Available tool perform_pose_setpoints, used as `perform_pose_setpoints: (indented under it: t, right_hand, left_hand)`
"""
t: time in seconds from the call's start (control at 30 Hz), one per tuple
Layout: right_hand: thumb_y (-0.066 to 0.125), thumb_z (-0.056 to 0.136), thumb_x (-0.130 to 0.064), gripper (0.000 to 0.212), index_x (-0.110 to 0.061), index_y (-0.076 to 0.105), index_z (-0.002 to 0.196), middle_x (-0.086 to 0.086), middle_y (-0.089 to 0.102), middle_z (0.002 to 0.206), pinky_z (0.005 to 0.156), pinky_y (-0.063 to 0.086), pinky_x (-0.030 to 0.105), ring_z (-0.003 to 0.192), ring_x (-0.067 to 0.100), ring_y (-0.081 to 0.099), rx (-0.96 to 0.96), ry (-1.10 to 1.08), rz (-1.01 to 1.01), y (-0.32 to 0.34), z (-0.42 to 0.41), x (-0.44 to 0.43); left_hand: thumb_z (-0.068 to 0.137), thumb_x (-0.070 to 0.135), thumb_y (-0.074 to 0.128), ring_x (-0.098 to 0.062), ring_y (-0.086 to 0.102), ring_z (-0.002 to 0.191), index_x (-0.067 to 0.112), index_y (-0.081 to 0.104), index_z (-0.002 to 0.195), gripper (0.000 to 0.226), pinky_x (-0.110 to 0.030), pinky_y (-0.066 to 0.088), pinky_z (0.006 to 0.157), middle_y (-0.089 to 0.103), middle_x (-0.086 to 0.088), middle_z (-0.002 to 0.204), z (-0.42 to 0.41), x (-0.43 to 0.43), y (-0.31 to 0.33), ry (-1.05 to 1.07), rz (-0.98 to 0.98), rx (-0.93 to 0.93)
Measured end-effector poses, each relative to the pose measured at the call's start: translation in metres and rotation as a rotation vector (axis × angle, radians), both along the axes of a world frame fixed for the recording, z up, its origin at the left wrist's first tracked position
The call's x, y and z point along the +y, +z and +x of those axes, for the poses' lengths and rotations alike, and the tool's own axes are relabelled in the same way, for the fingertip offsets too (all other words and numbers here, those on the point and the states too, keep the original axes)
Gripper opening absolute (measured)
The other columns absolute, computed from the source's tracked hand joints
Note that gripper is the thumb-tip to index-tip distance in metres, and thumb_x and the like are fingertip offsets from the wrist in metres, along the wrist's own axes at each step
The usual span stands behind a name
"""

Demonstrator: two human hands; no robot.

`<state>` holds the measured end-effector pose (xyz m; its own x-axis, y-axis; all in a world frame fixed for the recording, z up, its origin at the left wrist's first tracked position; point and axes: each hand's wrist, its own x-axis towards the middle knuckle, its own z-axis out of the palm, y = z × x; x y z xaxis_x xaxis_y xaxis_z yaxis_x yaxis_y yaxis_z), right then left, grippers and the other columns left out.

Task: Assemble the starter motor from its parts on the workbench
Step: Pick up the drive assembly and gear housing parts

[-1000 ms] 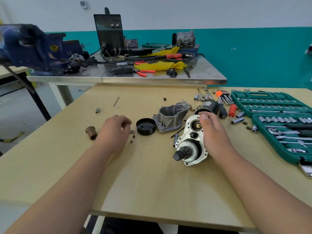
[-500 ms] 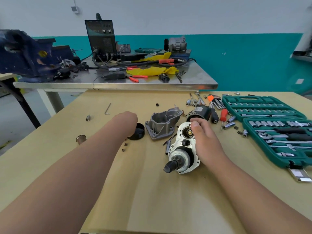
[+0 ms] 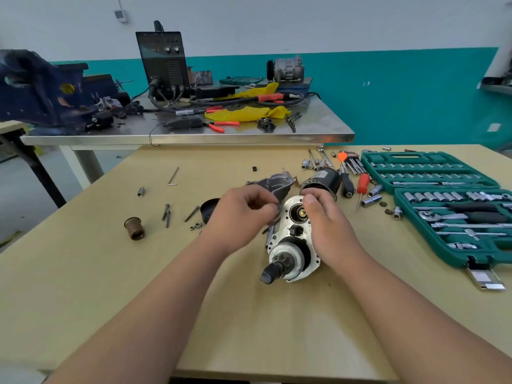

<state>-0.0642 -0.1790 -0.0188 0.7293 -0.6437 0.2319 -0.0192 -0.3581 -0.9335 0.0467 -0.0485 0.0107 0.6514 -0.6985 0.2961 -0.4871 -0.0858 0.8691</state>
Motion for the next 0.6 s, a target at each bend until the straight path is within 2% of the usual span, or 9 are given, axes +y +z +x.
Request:
perform_pose_setpoints:
  t: [0.1, 0.17, 0.23, 0.3, 0.37, 0.47, 0.6]
  right_hand:
    - [0.040, 0.099, -0.038, 0.014, -0.046, 0.051, 0.098, -0.028, 0.057, 0.098, 0.067, 0.032, 0.006, 0.087, -0.026, 0.046, -0.017, 0.023, -0.017, -0.001, 0.000, -0.001]
    - [0.041, 0.100, -0.035, 0.015, -0.044, 0.053, 0.101, -0.027, 0.058, 0.098, 0.067, 0.033, 0.005, 0.088, -0.023, 0.048, -0.041, 0.043, -0.017, -0.001, 0.001, -0.001]
    - [0.041, 0.098, -0.035, 0.015, -0.040, 0.054, 0.105, -0.026, 0.059, 0.099, 0.074, 0.037, 0.009, 0.090, -0.017, 0.051, -0.091, 0.071, -0.013, -0.001, 0.002, 0.000]
    - [0.040, 0.092, -0.039, 0.021, -0.041, 0.052, 0.108, -0.027, 0.059, 0.101, 0.080, 0.042, 0.013, 0.095, -0.011, 0.054, -0.139, 0.116, -0.041, 0.001, 0.000, 0.002]
    - [0.040, 0.089, -0.044, 0.024, -0.044, 0.048, 0.112, -0.024, 0.057, 0.108, 0.084, 0.043, 0.012, 0.101, -0.006, 0.054, -0.178, 0.176, -0.127, 0.003, -0.003, 0.003]
    - [0.039, 0.089, -0.047, 0.029, -0.043, 0.045, 0.117, -0.018, 0.049, 0.119, 0.093, 0.039, 0.013, 0.111, -0.002, 0.050, -0.226, 0.247, -0.280, 0.006, -0.005, 0.005]
    - [0.042, 0.089, -0.062, 0.040, -0.037, 0.046, 0.120, -0.008, 0.050, 0.121, 0.099, 0.041, 0.026, 0.116, 0.009, 0.050, -0.274, 0.323, -0.301, 0.008, -0.003, 0.007]
  left_hand:
    - [0.084, 0.022, 0.065, -0.018, 0.066, 0.070, 0.029, 0.070, 0.077, 0.012, -0.032, 0.056, 0.071, 0.071, 0.004, 0.073, -0.016, -0.005, -0.012, 0.018, -0.162, 0.136]
    - [0.093, 0.022, 0.059, -0.016, 0.063, 0.070, 0.024, 0.065, 0.082, 0.013, -0.035, 0.055, 0.067, 0.068, 0.004, 0.074, -0.027, -0.014, -0.020, 0.096, -0.253, 0.362]
    - [0.098, 0.025, 0.052, -0.013, 0.057, 0.063, 0.021, 0.061, 0.089, 0.013, -0.030, 0.048, 0.060, 0.062, 0.006, 0.068, -0.034, -0.025, -0.023, 0.194, -0.238, 0.487]
    - [0.099, 0.029, 0.048, -0.008, 0.056, 0.060, 0.021, 0.060, 0.093, 0.015, -0.027, 0.048, 0.060, 0.060, 0.007, 0.067, -0.038, -0.032, -0.026, 0.265, -0.193, 0.491]
    - [0.100, 0.031, 0.046, -0.003, 0.059, 0.059, 0.023, 0.058, 0.093, 0.016, -0.026, 0.050, 0.062, 0.063, 0.007, 0.070, -0.040, -0.031, -0.027, 0.279, -0.242, 0.509]
    - [0.103, 0.032, 0.040, -0.001, 0.061, 0.071, 0.028, 0.052, 0.090, 0.018, -0.023, 0.047, 0.067, 0.065, 0.004, 0.087, -0.044, -0.026, -0.030, 0.296, -0.320, 0.360]
    - [0.104, 0.026, 0.037, 0.001, 0.059, 0.079, 0.030, 0.048, 0.090, 0.019, -0.016, 0.046, 0.072, 0.062, 0.001, 0.094, -0.047, -0.023, -0.036, 0.291, -0.461, 0.210]
